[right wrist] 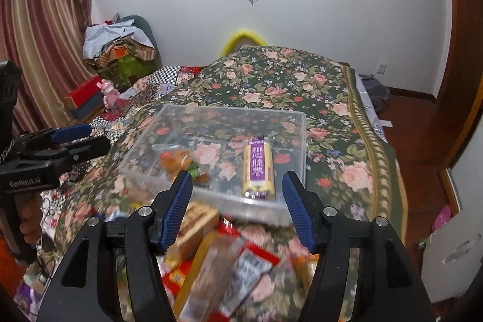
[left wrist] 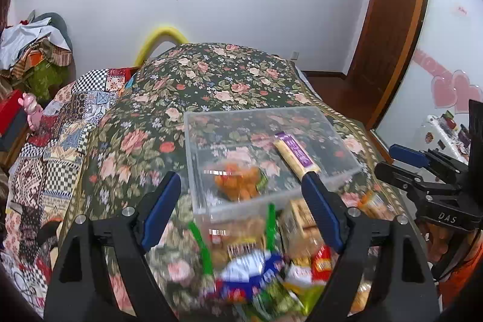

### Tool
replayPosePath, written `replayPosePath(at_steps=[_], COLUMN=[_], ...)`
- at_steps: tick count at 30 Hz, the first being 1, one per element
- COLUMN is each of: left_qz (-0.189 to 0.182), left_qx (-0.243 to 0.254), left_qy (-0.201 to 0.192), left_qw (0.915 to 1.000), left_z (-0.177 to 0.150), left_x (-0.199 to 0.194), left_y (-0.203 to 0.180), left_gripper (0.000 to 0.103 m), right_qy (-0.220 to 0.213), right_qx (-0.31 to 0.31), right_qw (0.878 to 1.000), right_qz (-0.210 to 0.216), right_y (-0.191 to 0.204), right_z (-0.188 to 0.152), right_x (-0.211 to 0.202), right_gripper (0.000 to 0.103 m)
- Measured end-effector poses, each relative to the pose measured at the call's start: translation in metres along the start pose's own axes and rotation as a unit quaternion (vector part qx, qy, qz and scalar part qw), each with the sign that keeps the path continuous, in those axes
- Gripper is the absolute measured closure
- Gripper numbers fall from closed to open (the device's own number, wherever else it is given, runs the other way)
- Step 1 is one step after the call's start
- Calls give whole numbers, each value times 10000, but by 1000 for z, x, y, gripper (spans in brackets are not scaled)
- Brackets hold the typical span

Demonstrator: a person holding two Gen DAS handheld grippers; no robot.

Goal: Organize snacks
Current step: 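Drop both held snacks into the clear plastic box and open grippers, then grasp pastry pack with right gripper while left grasps green jar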

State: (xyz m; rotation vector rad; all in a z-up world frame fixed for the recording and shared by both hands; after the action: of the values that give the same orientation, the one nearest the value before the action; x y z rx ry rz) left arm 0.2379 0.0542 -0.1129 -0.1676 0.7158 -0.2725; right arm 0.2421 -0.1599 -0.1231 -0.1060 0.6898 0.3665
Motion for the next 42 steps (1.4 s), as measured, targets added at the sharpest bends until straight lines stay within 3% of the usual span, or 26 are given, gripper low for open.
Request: replayPosePath(at_steps=[11,23,33,42], left_qz=[-158,-549,-696,-596], left_qx=[-43,-110,-93,-89], left_qy=[179,824,1240,1340], left_qw=[9997,9950,9898,9892], left_z=[-62,-128,-156,-160], left_x=[-34,-14,17,39], left_y=[-32,-71,-91,-92], left_gripper=[20,21,46,51], right_qy=[116,762,1212,1394], right_qx=[199,339,233,321], right_qw=[9997,9963,9912,9881], right_qz=[0,217,474,558], right_y=[-4,1,14,13], right_z=[-55,-129,-166,-176], right_x=[-44,-43,-29,-15], right_gripper=[42,41,41,41])
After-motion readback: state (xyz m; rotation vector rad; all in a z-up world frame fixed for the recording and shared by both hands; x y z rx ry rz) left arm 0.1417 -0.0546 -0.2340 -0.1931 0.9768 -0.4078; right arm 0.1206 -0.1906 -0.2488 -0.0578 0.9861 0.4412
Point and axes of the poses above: each gripper's, at about its wrist camera, not at the fingertips, and x roughly the way its jaws point, y to its left, z to its top, the point moved 5 cm from there along x, roughly the way its jaws point, and after that the axes turned 12 degrees about -z, right-handed, at the moved point
